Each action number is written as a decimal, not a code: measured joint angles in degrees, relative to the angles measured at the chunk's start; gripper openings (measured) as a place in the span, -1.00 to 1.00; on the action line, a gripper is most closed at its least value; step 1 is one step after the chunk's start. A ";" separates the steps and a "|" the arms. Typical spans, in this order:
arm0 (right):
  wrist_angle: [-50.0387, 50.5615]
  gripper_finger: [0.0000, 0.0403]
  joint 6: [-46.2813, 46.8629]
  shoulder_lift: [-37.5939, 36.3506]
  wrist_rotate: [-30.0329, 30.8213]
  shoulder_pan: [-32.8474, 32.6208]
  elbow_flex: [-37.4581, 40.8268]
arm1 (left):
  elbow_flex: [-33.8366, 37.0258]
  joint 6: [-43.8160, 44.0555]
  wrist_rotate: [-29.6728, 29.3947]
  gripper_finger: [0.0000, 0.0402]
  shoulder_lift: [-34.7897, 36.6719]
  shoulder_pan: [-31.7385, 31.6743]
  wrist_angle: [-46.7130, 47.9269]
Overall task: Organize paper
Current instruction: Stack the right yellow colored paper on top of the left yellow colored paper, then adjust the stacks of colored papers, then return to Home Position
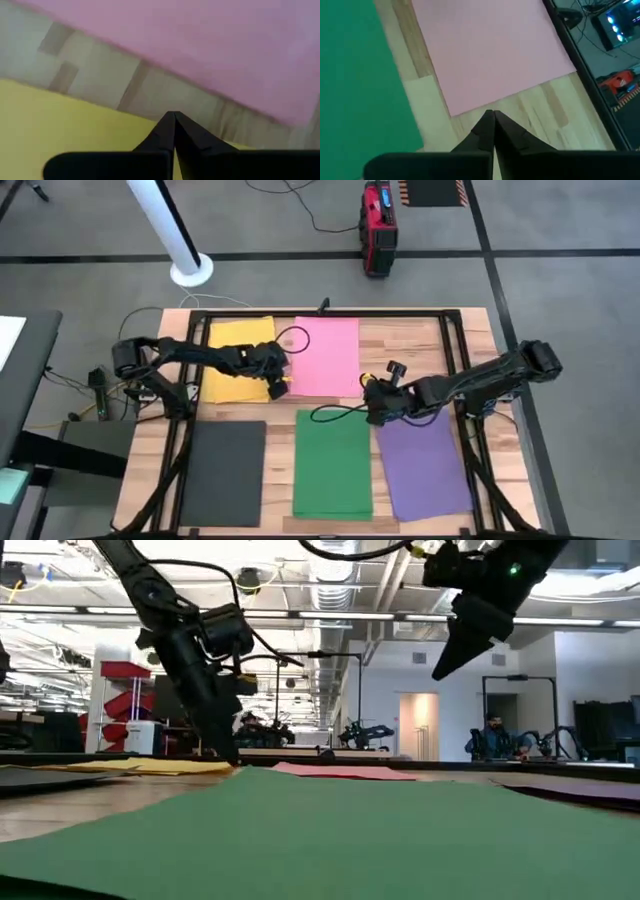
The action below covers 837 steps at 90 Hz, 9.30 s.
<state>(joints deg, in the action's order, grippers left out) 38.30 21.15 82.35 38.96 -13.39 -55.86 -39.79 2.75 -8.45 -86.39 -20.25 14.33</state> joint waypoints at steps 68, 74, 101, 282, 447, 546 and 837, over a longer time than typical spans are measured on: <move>0.75 -1.00 -0.17 0.22 0.02 -0.09 0.00 | -0.24 3.59 2.13 -1.00 -3.15 2.66 0.58; 0.77 -1.00 -0.17 0.22 0.02 -0.09 0.00 | -0.01 3.99 2.20 -1.00 -1.21 3.57 5.01; 1.12 -1.00 0.28 0.24 0.02 -0.09 0.00 | 1.45 7.82 1.36 -1.00 6.45 5.03 12.19; -12.69 -1.00 19.27 5.38 -21.64 -4.13 16.17 | 12.68 15.07 12.26 -1.00 15.17 5.39 -15.08; -15.90 -1.00 12.06 6.97 -28.39 -16.23 11.15 | 12.68 14.88 12.20 -1.00 15.17 5.39 -15.06; -11.86 -1.00 12.65 11.24 -31.37 -16.93 8.89 | 12.68 14.19 12.13 -1.00 15.17 5.42 -15.51; -66.15 -1.00 -15.41 -36.93 -36.51 18.14 45.66 | 38.53 11.81 8.43 -1.00 61.08 11.19 -40.84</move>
<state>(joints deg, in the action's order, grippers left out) -27.85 5.73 45.42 2.45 4.75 -10.20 -1.26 14.56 -0.02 -25.32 -9.06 -26.52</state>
